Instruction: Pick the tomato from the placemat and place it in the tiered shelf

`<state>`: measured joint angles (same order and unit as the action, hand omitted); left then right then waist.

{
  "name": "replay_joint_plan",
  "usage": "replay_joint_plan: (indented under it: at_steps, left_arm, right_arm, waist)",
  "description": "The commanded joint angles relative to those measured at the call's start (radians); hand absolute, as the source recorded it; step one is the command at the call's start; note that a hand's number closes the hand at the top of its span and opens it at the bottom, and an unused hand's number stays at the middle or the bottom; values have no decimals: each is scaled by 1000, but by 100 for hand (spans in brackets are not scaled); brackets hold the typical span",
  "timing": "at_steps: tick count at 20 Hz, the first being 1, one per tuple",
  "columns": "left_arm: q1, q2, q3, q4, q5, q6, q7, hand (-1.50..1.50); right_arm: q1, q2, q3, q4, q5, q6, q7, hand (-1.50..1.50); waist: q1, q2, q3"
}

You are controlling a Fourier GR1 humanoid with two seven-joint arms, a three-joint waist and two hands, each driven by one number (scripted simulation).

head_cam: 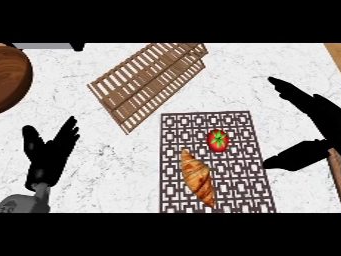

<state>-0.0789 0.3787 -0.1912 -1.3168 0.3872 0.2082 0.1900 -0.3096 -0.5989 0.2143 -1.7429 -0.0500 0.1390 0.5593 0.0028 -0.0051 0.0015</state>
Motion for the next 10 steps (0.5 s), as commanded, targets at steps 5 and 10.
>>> replay_joint_plan:
  at_steps: [5, 10]
  left_arm:
    - [34, 4, 30, 12, -8, -53, 4, 0]
    - [9, -9, 48, 25, -32, -62, 3, 0]
  right_arm:
    - [-172, 131, 113, 68, 207, -50, 278, -150]
    - [-217, 215, 164, 168, 264, 8, 322, -150]
  waist:
    - [7, 5, -2]
    - [6, 6, -2]
